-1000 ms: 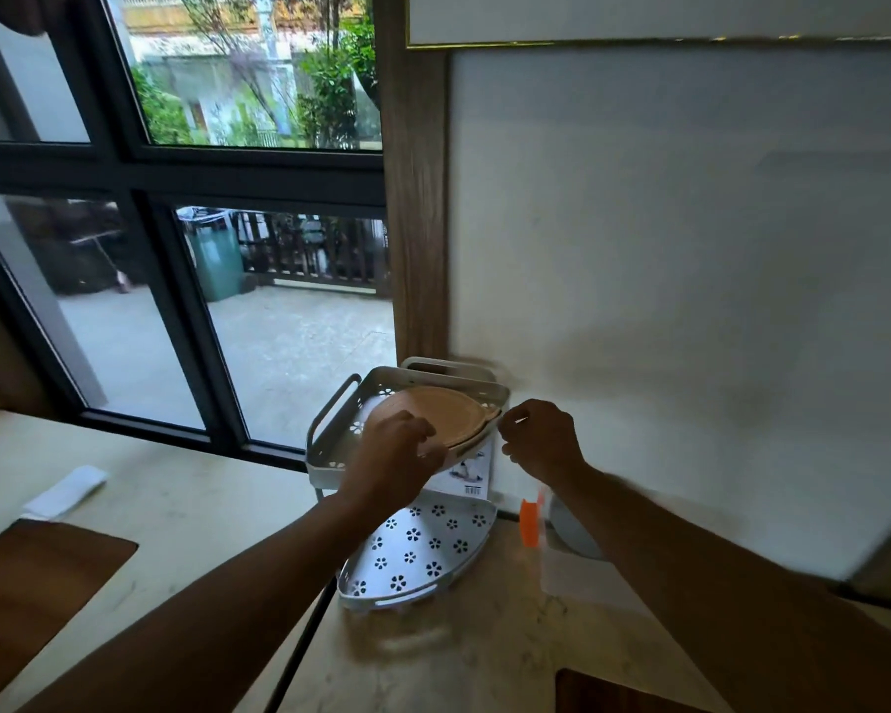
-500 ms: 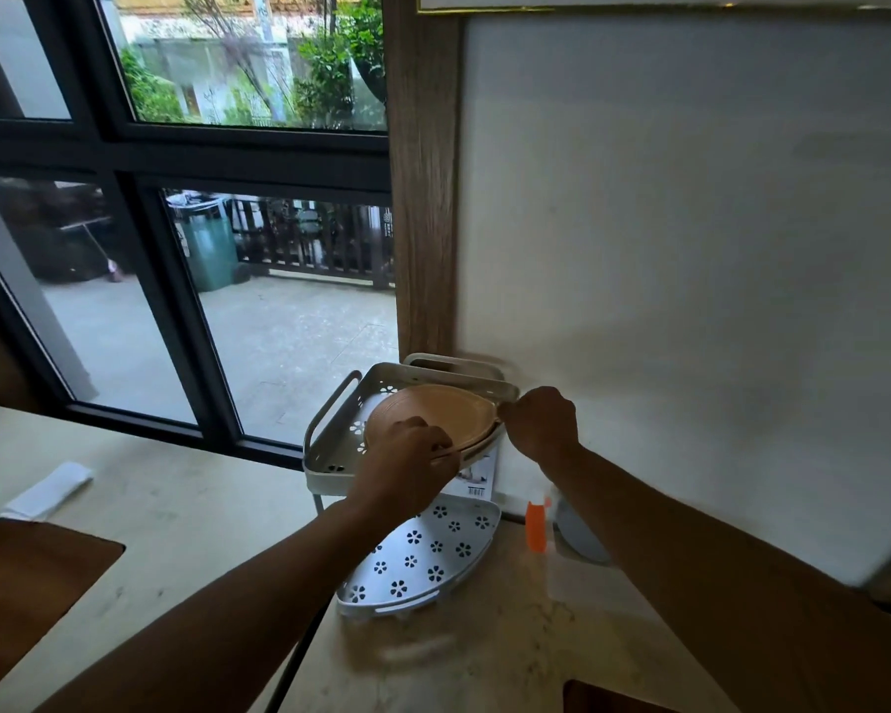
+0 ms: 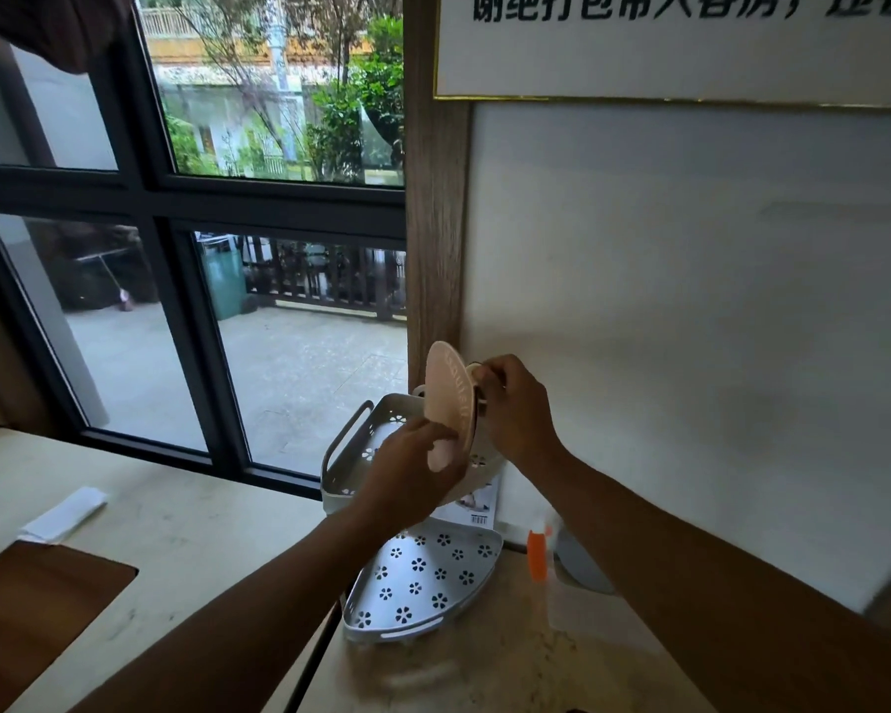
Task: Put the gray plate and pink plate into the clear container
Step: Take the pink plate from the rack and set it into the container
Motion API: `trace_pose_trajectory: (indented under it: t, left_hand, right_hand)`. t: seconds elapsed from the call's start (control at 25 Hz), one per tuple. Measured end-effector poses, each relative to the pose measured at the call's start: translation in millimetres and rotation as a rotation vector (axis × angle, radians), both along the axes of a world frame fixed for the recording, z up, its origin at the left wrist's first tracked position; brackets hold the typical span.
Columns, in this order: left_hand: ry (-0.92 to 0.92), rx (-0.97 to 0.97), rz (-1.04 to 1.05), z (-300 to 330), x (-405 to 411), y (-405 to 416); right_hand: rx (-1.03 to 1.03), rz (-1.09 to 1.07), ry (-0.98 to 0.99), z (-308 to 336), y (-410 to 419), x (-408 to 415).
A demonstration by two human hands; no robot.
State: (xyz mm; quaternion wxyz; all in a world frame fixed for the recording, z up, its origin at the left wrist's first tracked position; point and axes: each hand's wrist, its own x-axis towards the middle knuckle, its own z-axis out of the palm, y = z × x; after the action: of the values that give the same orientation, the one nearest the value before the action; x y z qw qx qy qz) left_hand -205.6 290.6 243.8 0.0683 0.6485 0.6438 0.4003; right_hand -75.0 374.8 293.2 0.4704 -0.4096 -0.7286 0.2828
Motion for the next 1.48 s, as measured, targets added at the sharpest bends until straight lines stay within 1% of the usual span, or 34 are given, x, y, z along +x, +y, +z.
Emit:
trace_pose_trajectory:
  t: [0.12,0.2,0.28,0.36,0.48,0.6,0.68,0.76,0.92,1.08,1.24,1.36,1.48]
  left_hand:
    - [-0.073,0.070,-0.033,23.0,4.7,-9.3]
    - [-0.104,0.106,0.012,40.1,10.5,-16.9]
    - [-0.065,0.148,0.082,55.2,17.5,-23.9]
    - [0.007,0.182,0.089,67.6,29.1,-32.7]
    - [0.023,0.099,-0.005,75.7,49.7,-42.9]
    - [0.098,-0.001,-0.139,75.2,69.2,-51.5]
    - [0.116,-0.082,-0.204,72.3,81.4,-58.1]
    - [0.118,-0.138,-0.217,68.5,93.0,-61.9]
    - [0.155,-0.150,-0.187,61.8,113.5,-60.0]
    - [0.183,-0.168,-0.179,54.4,131.9,-50.7]
    - [0.218,-0.178,-0.187,48.7,145.6,-40.3]
    - [0.223,-0.201,-0.180,43.6,150.6,-32.6]
    - [0.219,-0.222,-0.166,36.2,149.9,-21.7]
  right_hand:
    - [0.099,-0.003,0.003,27.4,-10.4,15.6]
    - [0.143,0.002,-0.038,44.9,-18.0,34.7]
    - [0.188,0.009,-0.118,58.3,-25.3,55.4]
    - [0.194,0.038,-0.208,67.1,-36.7,78.1]
    - [0.191,0.096,-0.378,68.4,-55.1,110.8]
    - [0.267,0.108,-0.596,61.5,-70.7,139.6]
    - [0.303,0.090,-0.649,58.0,-77.2,156.8]
    - [0.285,0.060,-0.654,54.5,-81.7,173.2]
    - [0.201,0.026,-0.628,42.8,-88.8,201.1]
    - [0.085,0.008,-0.494,29.2,-91.4,224.3]
    - [-0.018,-0.009,-0.359,-2.0,-90.9,246.6]
    - [-0.019,-0.010,-0.325,-26.2,-88.0,257.0]
    - [-0.072,-0.037,-0.323,-47.4,-77.3,268.3]
